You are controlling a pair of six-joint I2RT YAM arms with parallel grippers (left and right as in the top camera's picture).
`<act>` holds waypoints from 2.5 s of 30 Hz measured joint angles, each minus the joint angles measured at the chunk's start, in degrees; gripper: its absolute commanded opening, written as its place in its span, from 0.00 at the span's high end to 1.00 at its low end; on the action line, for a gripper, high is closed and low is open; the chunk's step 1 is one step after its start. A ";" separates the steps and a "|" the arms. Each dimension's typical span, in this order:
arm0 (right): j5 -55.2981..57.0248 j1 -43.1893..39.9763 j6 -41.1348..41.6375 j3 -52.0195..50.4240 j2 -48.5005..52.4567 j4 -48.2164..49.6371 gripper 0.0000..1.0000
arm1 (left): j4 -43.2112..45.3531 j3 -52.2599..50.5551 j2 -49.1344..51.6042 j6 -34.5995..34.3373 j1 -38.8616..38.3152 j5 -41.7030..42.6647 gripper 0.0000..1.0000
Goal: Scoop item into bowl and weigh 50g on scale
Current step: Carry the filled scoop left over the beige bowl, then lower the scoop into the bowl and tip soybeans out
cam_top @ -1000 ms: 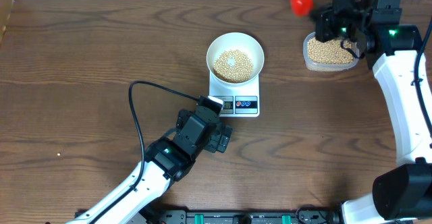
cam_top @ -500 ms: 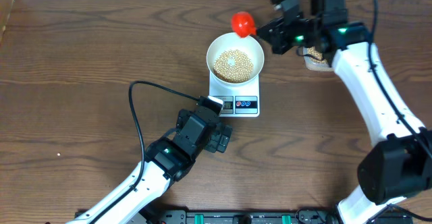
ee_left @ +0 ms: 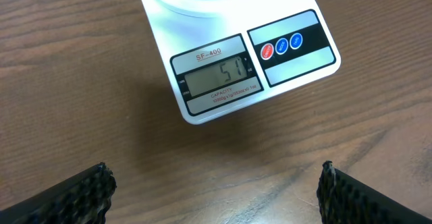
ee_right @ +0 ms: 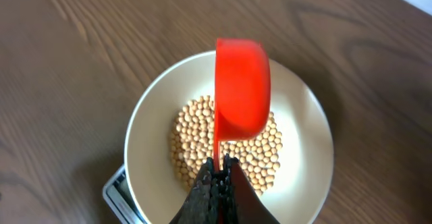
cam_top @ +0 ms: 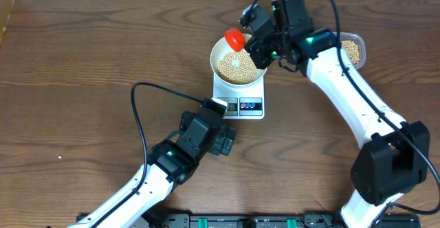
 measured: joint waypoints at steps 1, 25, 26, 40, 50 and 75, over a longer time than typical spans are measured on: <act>0.33 0.09 -0.26 0.00 0.28 -0.24 0.99 | 0.00 0.00 0.00 0.02 0.00 -0.02 0.02; 2.38 1.42 -7.21 0.00 3.63 -4.52 0.99 | 0.00 0.00 0.00 0.02 0.00 -0.02 0.02; 2.36 1.57 -7.43 0.00 3.98 -4.52 0.99 | 0.00 0.00 0.00 0.02 0.00 -0.02 0.02; 3.58 2.05 -8.66 0.00 6.21 -3.85 0.99 | 0.00 0.00 0.00 0.02 0.00 -0.02 0.02; 4.33 4.39 -9.35 0.00 6.21 -4.92 0.99 | 0.00 0.00 0.00 0.02 0.00 -0.02 0.02; -8.17 -1.44 -3.80 0.00 6.21 -4.61 0.99 | 0.00 0.00 0.00 0.02 0.00 -0.02 0.02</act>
